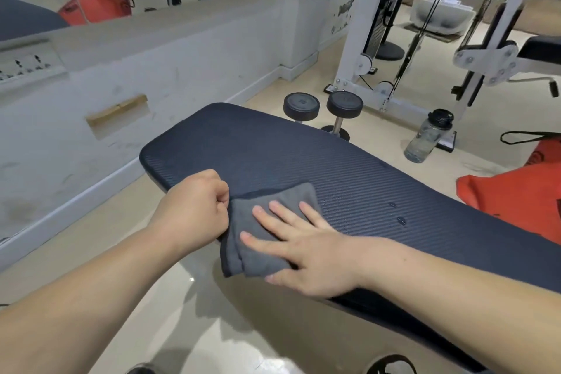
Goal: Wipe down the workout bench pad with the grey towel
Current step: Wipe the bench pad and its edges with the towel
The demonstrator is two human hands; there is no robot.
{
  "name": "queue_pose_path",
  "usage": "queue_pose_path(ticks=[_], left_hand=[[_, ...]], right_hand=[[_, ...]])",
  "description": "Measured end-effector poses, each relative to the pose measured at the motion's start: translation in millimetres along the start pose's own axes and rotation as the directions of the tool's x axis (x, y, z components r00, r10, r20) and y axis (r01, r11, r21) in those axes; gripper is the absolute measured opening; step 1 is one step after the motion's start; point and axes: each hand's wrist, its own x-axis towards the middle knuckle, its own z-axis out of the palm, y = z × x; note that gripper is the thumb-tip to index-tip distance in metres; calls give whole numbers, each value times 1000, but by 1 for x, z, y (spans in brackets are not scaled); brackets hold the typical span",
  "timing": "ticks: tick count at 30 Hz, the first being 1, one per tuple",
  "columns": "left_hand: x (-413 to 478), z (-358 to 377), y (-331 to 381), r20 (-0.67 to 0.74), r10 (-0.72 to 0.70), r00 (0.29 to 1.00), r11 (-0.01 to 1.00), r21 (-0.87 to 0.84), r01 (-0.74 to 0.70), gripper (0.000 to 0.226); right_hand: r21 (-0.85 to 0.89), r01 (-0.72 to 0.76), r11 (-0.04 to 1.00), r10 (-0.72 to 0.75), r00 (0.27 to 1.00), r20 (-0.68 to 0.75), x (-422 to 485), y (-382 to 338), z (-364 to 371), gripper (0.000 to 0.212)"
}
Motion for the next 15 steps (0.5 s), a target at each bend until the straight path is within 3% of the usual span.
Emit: queue_pose_path(ticks=[3, 7, 9, 11, 15], left_hand=[[4, 0, 5, -35, -17, 999, 1000, 13, 18, 19], [2, 3, 10, -13, 7, 1000, 1000, -14, -8, 22], [1, 4, 14, -11, 34, 999, 999, -18, -34, 23], [2, 5, 18, -9, 58, 998, 998, -11, -58, 22], [14, 8, 20, -29, 62, 998, 998, -32, -62, 21]], right_hand=[[-14, 39, 999, -40, 998, -38, 7, 24, -8, 66], [46, -256, 965, 260, 950, -175, 22, 80, -25, 65], [66, -321, 945, 328, 929, -170, 25, 87, -27, 65], [58, -293, 954, 298, 947, -124, 23, 74, -25, 67], [28, -82, 996, 83, 994, -66, 10, 37, -12, 66]])
